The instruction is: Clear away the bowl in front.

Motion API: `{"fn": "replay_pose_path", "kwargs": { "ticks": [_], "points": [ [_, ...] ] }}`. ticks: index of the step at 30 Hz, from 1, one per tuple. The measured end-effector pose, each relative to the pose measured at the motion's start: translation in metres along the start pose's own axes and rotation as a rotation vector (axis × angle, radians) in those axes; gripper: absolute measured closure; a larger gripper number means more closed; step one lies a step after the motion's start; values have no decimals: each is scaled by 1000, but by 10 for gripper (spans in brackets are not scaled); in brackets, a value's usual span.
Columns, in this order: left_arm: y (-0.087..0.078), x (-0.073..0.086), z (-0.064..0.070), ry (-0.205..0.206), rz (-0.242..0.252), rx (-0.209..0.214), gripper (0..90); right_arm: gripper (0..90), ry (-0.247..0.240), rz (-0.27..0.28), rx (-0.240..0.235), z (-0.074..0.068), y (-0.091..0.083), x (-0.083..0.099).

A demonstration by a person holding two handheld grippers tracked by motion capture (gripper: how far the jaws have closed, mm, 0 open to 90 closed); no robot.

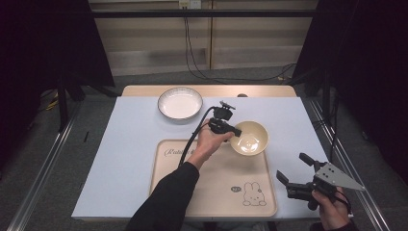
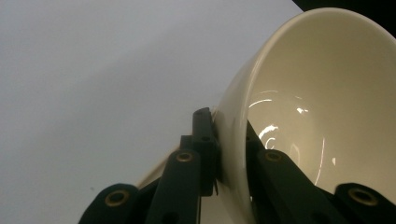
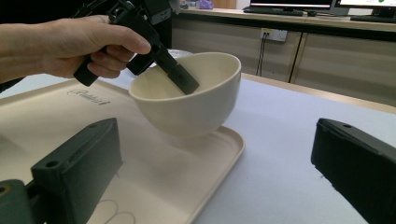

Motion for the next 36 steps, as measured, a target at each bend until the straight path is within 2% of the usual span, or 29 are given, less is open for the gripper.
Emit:
{"fn": "replay_pose_path", "kwargs": {
  "ticks": [7, 11, 15, 16, 17, 19, 21, 24, 25, 29, 31, 33, 36],
  "points": [
    [10, 6, 2, 0, -25, -2, 838, 11, 1, 0, 0, 0, 0, 0],
    [15, 9, 1, -6, -39, 11, 838, 11, -2, 0, -4, 0, -1, 0],
    [22, 13, -1, -7, -49, -4, 836, 11, -3, 0, -5, 0, -1, 0],
    [23, 14, -2, -10, -50, -9, 837, 11, -1, 0, 0, 0, 0, 0],
    [24, 13, -1, -15, -47, 11, 836, 11, 1, -2, -4, -1, 0, 0],
    [26, 13, 0, -35, -36, 22, 836, 11, -2, 1, -1, 0, 0, 0],
    [27, 14, -1, -51, -37, 11, 834, 11, -2, 1, -1, 0, 0, 0],
    [27, 13, -1, -46, -37, -3, 835, 11, -3, 2, -1, 0, 0, 0],
    [26, 13, -2, -27, -50, -1, 836, 11, -4, 1, -2, -1, 0, 0],
    [28, 12, -1, -45, -33, -3, 831, 11, 1, -3, -10, -2, 0, 0],
    [28, 10, -2, -32, -29, -14, 829, 11, -5, -1, -8, -1, 0, 0],
    [29, 9, -1, -20, -27, -6, 819, 11, 2, -3, -11, -2, -1, 0],
    [31, 6, 2, -24, 1, -6, 813, 11, -3, 1, -4, -1, 0, 0]
  ]
}}
Point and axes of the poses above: each handheld gripper's, and its own axes: y roughly forward along the jaws, x roughly out of its underside, z roughly to its right, the point moved 10 cm from there along y, roughly forward along the jaws, and after that the axes turned 8 degrees about x, right-handed, at the moved point
